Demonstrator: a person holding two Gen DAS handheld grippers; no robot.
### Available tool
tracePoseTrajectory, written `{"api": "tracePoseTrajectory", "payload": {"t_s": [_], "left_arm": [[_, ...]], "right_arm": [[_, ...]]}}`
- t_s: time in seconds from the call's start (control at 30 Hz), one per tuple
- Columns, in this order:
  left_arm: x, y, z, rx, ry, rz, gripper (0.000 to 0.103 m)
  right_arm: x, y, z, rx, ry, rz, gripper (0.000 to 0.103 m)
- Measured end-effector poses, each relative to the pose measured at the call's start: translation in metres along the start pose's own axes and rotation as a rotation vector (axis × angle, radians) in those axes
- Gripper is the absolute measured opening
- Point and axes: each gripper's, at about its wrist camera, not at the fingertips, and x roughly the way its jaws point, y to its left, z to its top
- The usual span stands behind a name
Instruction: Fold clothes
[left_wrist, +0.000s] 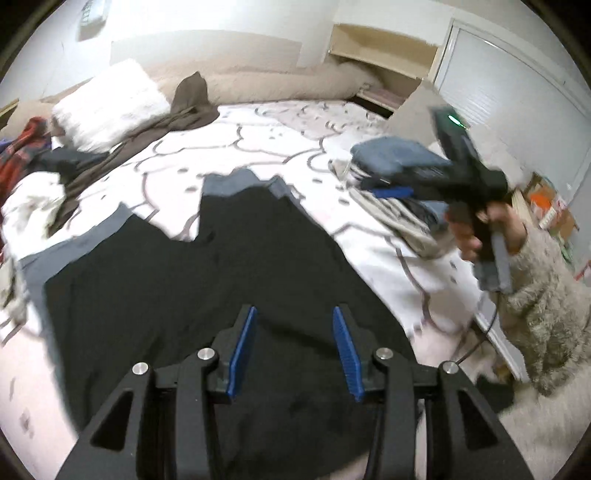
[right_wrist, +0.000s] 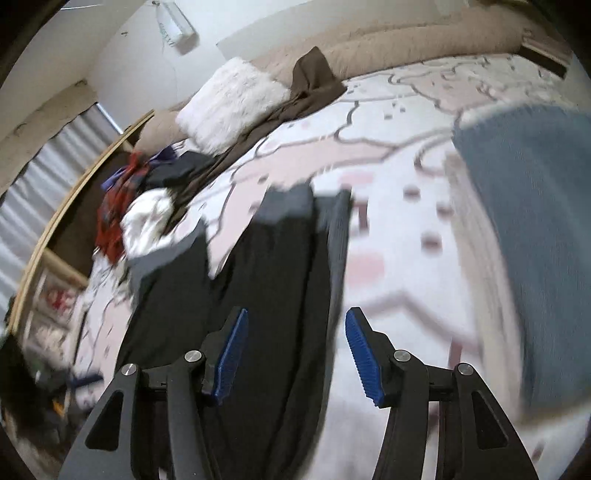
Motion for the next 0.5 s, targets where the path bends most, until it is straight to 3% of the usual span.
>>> {"api": "tracePoseTrajectory", "payload": {"t_s": [0.13, 0.23, 0.37, 0.4, 0.5], "left_arm": [[0.052, 0.000, -0.004, 0.018, 0.016, 0.045, 0.043], [0.079, 0.010, -0.016, 0.002, 0.061, 0.049, 0.043], [0.100, 0.027, -0.030, -0.055, 0.119, 0.028, 0.043], [0.104, 0.031, -0.033, -0.073, 0.132, 0.018, 0.043], [0.106, 0.040, -0.037, -0.107, 0.129, -0.007, 0.043]], "right_arm": [[0.058, 0.014, 0.051, -0.110, 0.022, -0.164, 0.056], [0.104, 0.020, 0.068, -0.235, 0.058, -0.278, 0.046], [0.158, 0.017, 0.071, -0.322, 0.151, -0.339, 0.042], [0.160, 0.017, 0.068, -0.338, 0.150, -0.338, 0.037], [0.167, 0.018, 0.059, -0.385, 0.149, -0.334, 0.003]]}}
